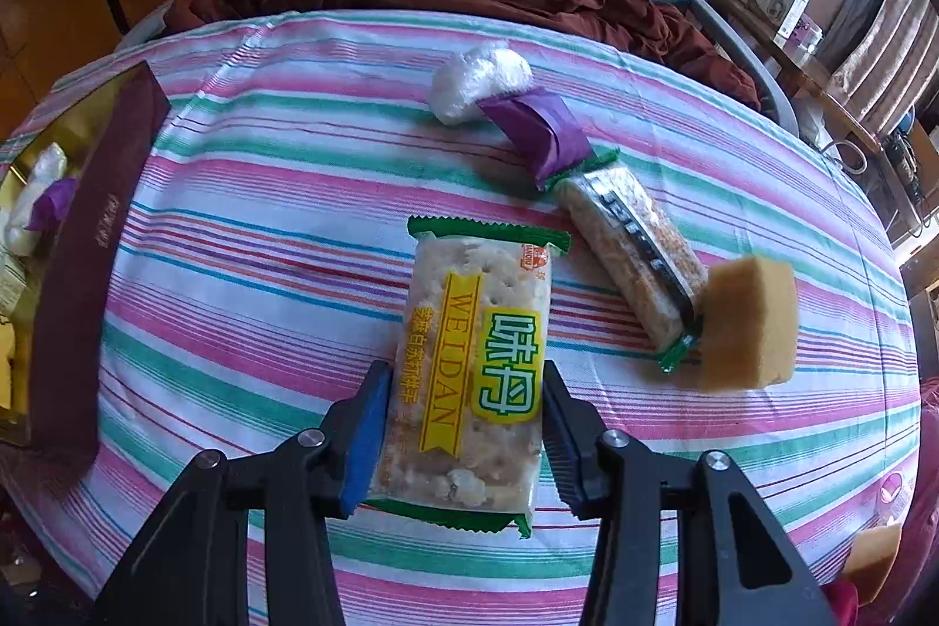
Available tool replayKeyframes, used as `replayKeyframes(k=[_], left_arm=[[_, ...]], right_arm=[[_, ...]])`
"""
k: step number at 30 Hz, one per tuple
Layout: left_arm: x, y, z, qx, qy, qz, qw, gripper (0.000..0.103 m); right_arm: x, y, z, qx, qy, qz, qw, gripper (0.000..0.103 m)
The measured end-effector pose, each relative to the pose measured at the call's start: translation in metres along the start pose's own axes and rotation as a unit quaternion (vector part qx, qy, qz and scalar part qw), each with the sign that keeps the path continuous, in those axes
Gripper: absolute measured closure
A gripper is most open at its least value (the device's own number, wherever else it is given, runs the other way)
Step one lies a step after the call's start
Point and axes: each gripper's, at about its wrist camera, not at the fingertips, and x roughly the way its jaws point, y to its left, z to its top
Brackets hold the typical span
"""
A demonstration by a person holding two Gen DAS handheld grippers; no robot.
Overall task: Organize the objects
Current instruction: 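Carry the WEIDAN biscuit pack into the gold tray and open the right gripper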
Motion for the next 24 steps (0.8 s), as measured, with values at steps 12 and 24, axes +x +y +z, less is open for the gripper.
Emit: replayKeyframes(k=[12, 24], left_arm=[[-0.021, 0.008, -0.012, -0.012, -0.011, -0.002, 0.9999, 0.042], [-0.027, 0.036, -0.021, -0.042, -0.014, 0.005, 0.999, 0.04]], right_arm=[[-0.081, 0.137, 0.034, -0.082, -0.087, 0.141, 0.983, 0.054], [-0.043, 0.246, 0.044, -0.127, -0.023, 0.174, 0.976, 0.054]])
